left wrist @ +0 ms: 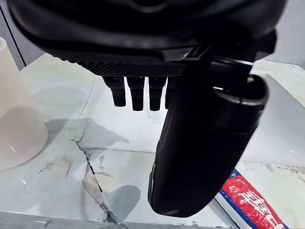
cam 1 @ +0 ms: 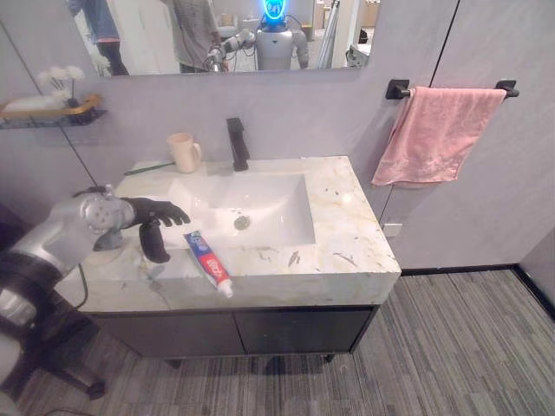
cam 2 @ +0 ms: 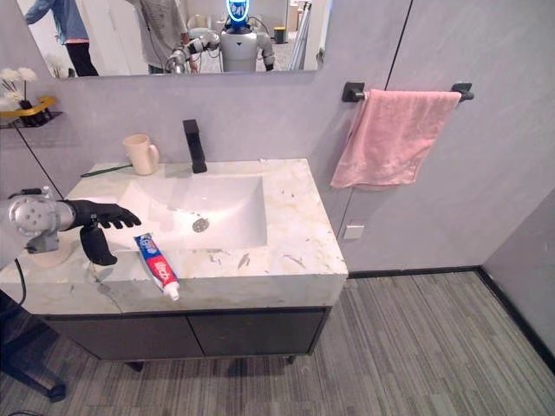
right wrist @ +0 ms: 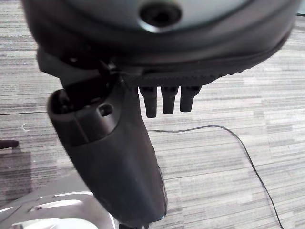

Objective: Organize the bathroom.

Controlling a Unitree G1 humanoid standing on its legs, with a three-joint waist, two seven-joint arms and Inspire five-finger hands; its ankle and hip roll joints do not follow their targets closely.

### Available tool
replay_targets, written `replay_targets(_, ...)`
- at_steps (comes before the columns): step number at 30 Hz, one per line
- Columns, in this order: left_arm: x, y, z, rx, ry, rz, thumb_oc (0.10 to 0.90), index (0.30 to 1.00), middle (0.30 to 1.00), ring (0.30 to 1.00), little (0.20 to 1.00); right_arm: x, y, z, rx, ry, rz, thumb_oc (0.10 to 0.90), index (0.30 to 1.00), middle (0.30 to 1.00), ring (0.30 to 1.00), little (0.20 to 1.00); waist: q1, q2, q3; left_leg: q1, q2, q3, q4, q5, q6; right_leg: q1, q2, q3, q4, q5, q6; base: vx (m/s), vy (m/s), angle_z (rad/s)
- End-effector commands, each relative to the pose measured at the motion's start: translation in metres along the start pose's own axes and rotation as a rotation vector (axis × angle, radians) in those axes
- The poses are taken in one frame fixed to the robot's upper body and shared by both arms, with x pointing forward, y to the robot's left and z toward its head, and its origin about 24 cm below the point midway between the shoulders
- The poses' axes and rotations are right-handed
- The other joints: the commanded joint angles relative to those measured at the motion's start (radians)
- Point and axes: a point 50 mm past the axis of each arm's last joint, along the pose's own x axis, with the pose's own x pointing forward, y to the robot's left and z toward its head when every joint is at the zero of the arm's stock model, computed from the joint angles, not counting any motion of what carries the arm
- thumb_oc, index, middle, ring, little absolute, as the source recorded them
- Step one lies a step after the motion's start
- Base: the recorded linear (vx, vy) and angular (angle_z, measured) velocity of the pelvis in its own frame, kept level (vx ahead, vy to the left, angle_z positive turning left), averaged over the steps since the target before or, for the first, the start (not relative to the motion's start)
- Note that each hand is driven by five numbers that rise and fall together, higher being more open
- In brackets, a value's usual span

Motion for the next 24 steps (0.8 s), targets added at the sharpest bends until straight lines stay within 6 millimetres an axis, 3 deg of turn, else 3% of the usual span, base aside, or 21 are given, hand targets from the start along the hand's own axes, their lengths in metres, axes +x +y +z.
replay_targets(1, -0.036, 0.064, -0.002, -0.032, 0.002, 0.332, 0.800, 0.900, 0.900, 0.900, 0.900, -0.001, -0.022, -0.015, 0.007, 0.078, -0.071, 0.800, 0.900, 0.900, 0.900, 0.900, 0.016, 0.025, 0.004, 0.016, -0.007, 0.027, 0.033, -0.100, 0.043, -0.049, -0.013, -0.035, 0.117, -0.082, 0.085, 0.00, 0.000, 0.00)
replay_targets(15, -0.036, 0.072, 0.024, -0.007, -0.071, 0.339, 0.800, 0.900, 0.900, 0.900, 0.900, 0.000, -0.020, -0.018, -0.006, 0.088, -0.068, 0.800, 0.900, 0.900, 0.900, 0.900, 0.003, 0.021, 0.000, 0.021, 0.002, 0.038, 0.029, -0.100, 0.039, -0.049, -0.016, -0.039, 0.118, -0.083, 0.088, 0.00, 0.000, 0.00)
replay_targets(24, -0.034, 0.071, 0.026, -0.009, -0.052, 0.302, 0.800, 0.900, 0.900, 0.900, 0.900, 0.000, -0.019, -0.016, -0.008, 0.086, -0.069, 0.800, 0.900, 0.900, 0.900, 0.900, 0.001, 0.022, 0.001, 0.023, 0.004, 0.040, 0.031, -0.100, 0.039, -0.045, -0.017, -0.041, 0.117, -0.082, 0.089, 0.00, 0.000, 0.00)
